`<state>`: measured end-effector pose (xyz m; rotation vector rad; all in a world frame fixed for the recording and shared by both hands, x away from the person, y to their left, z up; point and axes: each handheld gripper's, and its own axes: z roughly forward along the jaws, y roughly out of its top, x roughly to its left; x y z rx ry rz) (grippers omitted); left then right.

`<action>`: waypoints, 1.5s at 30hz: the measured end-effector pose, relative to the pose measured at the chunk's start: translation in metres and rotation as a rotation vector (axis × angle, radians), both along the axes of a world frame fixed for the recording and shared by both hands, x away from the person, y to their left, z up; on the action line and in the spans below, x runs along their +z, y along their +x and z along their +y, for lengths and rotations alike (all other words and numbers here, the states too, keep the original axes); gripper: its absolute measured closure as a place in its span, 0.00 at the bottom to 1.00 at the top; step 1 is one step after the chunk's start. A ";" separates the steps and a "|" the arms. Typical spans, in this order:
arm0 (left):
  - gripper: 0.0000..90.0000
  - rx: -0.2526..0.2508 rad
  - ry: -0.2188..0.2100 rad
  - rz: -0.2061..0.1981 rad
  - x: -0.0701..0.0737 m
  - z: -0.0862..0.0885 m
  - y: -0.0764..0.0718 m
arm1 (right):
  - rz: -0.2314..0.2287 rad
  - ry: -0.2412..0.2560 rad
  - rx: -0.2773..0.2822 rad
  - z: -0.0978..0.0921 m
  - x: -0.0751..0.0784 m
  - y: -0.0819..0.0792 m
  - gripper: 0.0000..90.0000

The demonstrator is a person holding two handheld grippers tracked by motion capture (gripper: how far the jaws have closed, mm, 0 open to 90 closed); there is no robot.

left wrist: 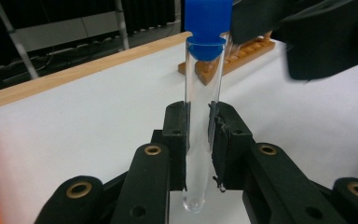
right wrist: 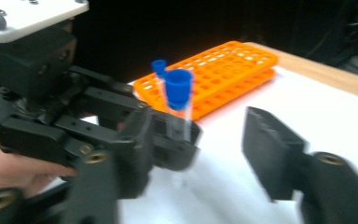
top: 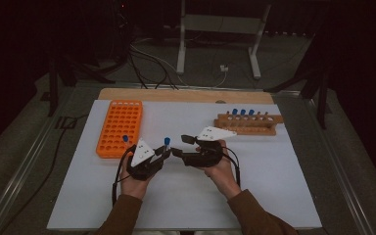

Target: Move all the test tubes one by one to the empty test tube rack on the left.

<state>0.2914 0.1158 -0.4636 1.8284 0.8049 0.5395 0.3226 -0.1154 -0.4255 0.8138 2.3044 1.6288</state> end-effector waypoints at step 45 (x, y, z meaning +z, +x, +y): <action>0.86 0.158 -0.088 -0.029 0.014 0.089 -0.018 | -0.076 -0.043 -0.294 -0.119 -0.018 -0.012 0.00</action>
